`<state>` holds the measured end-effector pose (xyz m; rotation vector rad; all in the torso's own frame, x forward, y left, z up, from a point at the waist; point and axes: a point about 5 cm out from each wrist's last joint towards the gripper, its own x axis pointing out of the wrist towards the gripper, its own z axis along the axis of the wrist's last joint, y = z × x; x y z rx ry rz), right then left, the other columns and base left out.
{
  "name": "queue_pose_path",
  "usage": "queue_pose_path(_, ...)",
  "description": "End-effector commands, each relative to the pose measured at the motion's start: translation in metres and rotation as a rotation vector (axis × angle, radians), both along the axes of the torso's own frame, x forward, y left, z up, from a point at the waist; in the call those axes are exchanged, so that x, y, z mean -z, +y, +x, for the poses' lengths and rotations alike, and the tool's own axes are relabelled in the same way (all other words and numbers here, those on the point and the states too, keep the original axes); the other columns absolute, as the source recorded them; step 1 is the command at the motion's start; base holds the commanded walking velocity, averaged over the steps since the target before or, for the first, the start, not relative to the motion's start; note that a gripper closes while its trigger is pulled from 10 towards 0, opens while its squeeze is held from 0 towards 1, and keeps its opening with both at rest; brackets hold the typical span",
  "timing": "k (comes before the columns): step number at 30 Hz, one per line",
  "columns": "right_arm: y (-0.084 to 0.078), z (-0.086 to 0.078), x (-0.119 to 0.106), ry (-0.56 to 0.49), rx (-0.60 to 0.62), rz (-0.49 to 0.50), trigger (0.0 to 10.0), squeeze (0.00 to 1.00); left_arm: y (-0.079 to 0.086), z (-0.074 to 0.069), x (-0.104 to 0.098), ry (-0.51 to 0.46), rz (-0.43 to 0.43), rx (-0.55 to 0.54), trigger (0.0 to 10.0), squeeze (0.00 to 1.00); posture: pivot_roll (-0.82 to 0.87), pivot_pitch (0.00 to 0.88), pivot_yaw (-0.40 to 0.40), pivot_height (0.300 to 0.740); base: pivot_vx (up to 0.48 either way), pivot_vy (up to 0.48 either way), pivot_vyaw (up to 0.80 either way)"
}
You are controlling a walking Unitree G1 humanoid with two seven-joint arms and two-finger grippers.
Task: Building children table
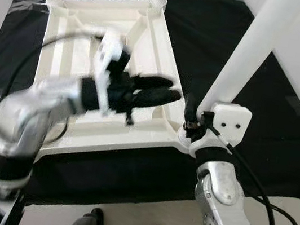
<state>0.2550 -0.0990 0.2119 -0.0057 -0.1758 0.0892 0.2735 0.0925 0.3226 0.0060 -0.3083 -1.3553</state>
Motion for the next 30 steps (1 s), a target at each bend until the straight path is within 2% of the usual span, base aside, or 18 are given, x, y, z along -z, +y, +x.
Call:
queue_pose_path(1, 0.012, 0.001, 0.049, 0.276, -0.047, 0.023, 10.0, 0.0, -0.005, 0.005, -0.01, 0.014, 0.006, 0.109, 10.0, 1.0, 0.05, 0.264, 0.038, 0.74, 0.0, 0.0, 0.0)
queue_pose_path(5, 0.014, 0.002, 0.048, 0.271, -0.055, 0.021, 10.0, 0.0, -0.009, 0.011, -0.019, 0.0, 0.037, 0.164, 10.0, 1.0, 0.04, 0.262, 0.041, 0.74, 0.0, 0.0, 0.0)
queue_pose_path(7, 0.016, 0.003, 0.048, 0.267, -0.066, 0.023, 10.0, 0.0, -0.014, 0.025, -0.024, -0.038, 0.095, 0.152, 10.0, 1.0, 0.04, 0.262, 0.048, 0.74, 0.0, 0.0, 0.0)
queue_pose_path(8, 0.016, 0.003, 0.048, 0.267, -0.066, 0.023, 10.0, 0.0, -0.014, 0.025, -0.024, -0.038, 0.095, 0.152, 10.0, 1.0, 0.04, 0.262, 0.048, 0.74, 0.0, 0.0, 0.0)
queue_pose_path(10, 0.017, 0.003, 0.047, 0.264, -0.073, 0.026, 10.0, 0.0, -0.019, 0.037, -0.029, -0.07, 0.125, 0.124, 10.0, 1.0, 0.04, 0.263, 0.051, 0.74, 0.0, 0.0, 0.0)
queue_pose_path(11, 0.018, 0.004, 0.047, 0.262, -0.077, 0.027, 10.0, 0.0, -0.023, 0.042, -0.031, -0.078, 0.133, 0.116, 10.0, 0.93, 0.04, 0.262, 0.05, 0.74, 0.0, 0.0, 0.0)
queue_pose_path(12, 0.019, 0.004, 0.047, 0.26, -0.082, 0.027, 10.0, 0.0, -0.028, 0.046, -0.032, -0.089, 0.147, 0.109, 10.0, 0.31, 0.04, 0.262, 0.05, 0.74, 0.0, 0.0, 0.0)
queue_pose_path(13, 0.019, 0.004, 0.047, 0.26, -0.082, 0.027, 10.0, 0.0, -0.028, 0.046, -0.032, -0.089, 0.147, 0.109, 10.0, 0.31, 0.04, 0.262, 0.05, 0.74, 0.0, 0.0, 0.0)
queue_pose_path(14, 0.02, 0.004, 0.047, 0.258, -0.085, 0.027, 10.0, 0.0, -0.033, 0.05, -0.034, -0.09, 0.158, 0.112, 10.0, 0.0, 0.03, 0.263, 0.05, 0.74, 0.0, 0.0, 0.0)
queue_pose_path(18, 0.021, 0.005, 0.046, 0.252, -0.096, 0.024, 10.0, 0.0, -0.05, 0.055, -0.041, -0.091, 0.153, 0.141, 10.0, 0.0, 0.03, 0.263, 0.048, 0.74, 0.0, 0.0, 0.0)
queue_pose_path(19, 0.022, 0.005, 0.045, 0.248, -0.103, 0.022, 10.0, 0.0, -0.069, 0.052, -0.052, -0.123, 0.147, 0.199, 10.0, 0.0, 0.02, 0.264, 0.05, 0.74, 0.0, 0.0, 0.0)
queue_pose_path(24, 0.022, 0.005, 0.045, 0.248, -0.105, 0.02, 10.0, 0.0, -0.077, 0.051, -0.056, -0.133, 0.151, 0.223, 9.8, 0.0, 0.02, 0.264, 0.053, 0.74, 0.0, 0.0, 0.0)
queue_pose_path(25, 0.022, 0.006, 0.045, 0.248, -0.105, 0.019, 10.0, 0.0, -0.08, 0.05, -0.057, -0.137, 0.154, 0.234, 7.5, 0.0, 0.02, 0.263, 0.055, 0.74, 0.0, 0.0, 0.0)
queue_pose_path(26, 0.022, 0.006, 0.045, 0.248, -0.106, 0.018, 10.0, 0.0, -0.084, 0.051, -0.059, -0.146, 0.16, 0.249, 3.3, 0.0, 0.02, 0.263, 0.056, 0.74, 0.0, 0.0, 0.0)
queue_pose_path(27, 0.022, 0.006, 0.045, 0.248, -0.106, 0.018, 10.0, 0.0, -0.084, 0.051, -0.059, -0.146, 0.16, 0.249, 3.3, 0.0, 0.02, 0.263, 0.056, 0.74, 0.0, 0.0, 0.0)
queue_pose_path(28, 0.023, 0.006, 0.045, 0.248, -0.107, 0.018, 10.0, 0.0, -0.086, 0.051, -0.06, -0.154, 0.169, 0.262, 0.0, 0.0, 0.02, 0.263, 0.058, 0.74, 0.0, 0.0, 0.0)
queue_pose_path(30, 0.023, 0.007, 0.045, 0.246, -0.106, 0.019, 10.0, 0.0, -0.088, 0.053, -0.061, -0.168, 0.182, 0.276, 0.0, 0.0, 0.02, 0.263, 0.059, 0.74, 0.0, 0.0, 0.0)
